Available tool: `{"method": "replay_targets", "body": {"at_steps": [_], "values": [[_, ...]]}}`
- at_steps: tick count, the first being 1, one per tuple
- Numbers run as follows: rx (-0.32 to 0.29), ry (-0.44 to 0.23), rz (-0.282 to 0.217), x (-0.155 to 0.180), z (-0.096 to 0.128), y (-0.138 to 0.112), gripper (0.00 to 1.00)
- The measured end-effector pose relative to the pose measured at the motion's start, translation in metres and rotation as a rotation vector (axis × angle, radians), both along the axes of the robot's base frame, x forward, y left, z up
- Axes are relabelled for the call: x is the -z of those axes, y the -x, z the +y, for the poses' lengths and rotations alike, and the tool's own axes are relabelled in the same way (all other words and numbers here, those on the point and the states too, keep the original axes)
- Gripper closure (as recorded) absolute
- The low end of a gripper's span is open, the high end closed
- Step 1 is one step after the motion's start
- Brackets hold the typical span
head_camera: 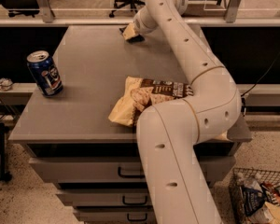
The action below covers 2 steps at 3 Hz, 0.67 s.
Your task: Pick rxbar blueberry
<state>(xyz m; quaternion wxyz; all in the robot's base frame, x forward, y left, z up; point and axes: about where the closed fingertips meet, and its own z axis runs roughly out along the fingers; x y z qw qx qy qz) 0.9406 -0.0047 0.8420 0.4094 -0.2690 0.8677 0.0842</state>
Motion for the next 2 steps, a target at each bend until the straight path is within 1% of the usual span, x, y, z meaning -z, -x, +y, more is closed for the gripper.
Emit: {"method": "replay_targets", "body": {"at_steps": [1, 2], "values": [[-0.012, 0.014, -0.004, -0.006, -0.001, 0.003, 0.88], [-0.049, 0.015, -0.009, -0.022, -0.002, 0.013, 1.00]]}}
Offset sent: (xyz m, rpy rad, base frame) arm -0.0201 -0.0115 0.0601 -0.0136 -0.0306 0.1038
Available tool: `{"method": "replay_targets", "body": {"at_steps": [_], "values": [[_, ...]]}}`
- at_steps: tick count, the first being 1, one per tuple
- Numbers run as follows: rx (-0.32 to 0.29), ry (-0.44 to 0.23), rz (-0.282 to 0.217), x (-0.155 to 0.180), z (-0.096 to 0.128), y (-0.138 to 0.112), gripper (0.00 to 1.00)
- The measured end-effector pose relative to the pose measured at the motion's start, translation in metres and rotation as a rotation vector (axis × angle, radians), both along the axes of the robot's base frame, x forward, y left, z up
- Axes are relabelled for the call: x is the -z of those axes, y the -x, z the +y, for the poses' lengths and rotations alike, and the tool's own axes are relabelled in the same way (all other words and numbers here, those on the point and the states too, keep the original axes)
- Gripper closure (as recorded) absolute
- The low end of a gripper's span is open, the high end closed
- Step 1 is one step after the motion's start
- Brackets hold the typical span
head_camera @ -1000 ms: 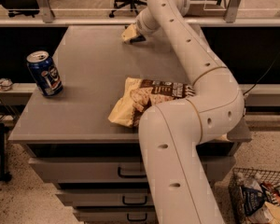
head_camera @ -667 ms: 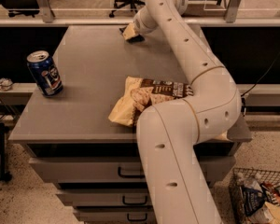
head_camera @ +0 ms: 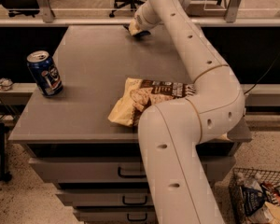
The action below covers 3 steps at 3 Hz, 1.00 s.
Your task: Pick rxbar blueberry
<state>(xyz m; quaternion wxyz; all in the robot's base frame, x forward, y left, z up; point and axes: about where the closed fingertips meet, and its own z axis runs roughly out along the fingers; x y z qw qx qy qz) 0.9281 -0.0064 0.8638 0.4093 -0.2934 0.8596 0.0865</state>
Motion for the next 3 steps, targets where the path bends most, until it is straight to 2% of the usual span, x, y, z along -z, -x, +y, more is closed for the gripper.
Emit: {"method": "replay_targets", "body": {"at_steps": [2, 3], "values": [[-0.116, -0.015, -0.131, -0.102, -0.024, 0.040, 1.00], [-0.202, -0.068, -0.203, -0.150, -0.028, 0.070, 1.00]]}}
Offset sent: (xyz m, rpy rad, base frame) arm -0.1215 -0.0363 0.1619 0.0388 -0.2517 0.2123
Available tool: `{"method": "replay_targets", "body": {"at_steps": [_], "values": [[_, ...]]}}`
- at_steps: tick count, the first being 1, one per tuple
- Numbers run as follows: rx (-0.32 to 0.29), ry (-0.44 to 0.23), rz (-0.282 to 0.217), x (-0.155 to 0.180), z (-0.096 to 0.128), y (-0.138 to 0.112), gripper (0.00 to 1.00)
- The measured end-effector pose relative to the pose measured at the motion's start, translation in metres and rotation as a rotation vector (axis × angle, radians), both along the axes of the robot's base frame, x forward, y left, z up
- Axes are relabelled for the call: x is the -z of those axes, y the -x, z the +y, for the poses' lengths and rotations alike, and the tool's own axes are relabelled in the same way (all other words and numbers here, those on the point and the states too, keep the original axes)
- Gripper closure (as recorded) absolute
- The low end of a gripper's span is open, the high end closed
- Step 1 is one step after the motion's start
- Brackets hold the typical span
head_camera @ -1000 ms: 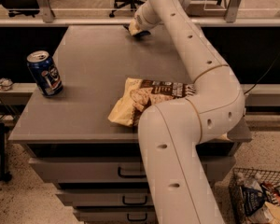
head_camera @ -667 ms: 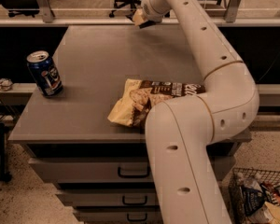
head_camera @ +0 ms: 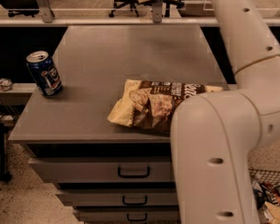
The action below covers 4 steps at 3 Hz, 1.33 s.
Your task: Pick rxbar blueberry
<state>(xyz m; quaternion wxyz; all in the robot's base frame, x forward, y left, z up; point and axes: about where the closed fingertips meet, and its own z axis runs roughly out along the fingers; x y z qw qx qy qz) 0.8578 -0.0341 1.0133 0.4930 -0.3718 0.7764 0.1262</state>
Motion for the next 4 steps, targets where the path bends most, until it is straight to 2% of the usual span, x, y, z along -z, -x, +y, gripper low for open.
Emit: {"method": "replay_targets", "body": {"at_steps": [1, 2, 3, 4], "values": [[-0.109, -0.126, 0.007, -0.008, 0.017, 0.031, 1.00], [-0.232, -0.309, 0.064, 0.008, 0.052, 0.068, 1.00], [-0.311, -0.393, 0.110, 0.017, 0.079, 0.100, 1.00], [-0.330, -0.400, 0.130, 0.024, 0.091, 0.105, 1.00]]}}
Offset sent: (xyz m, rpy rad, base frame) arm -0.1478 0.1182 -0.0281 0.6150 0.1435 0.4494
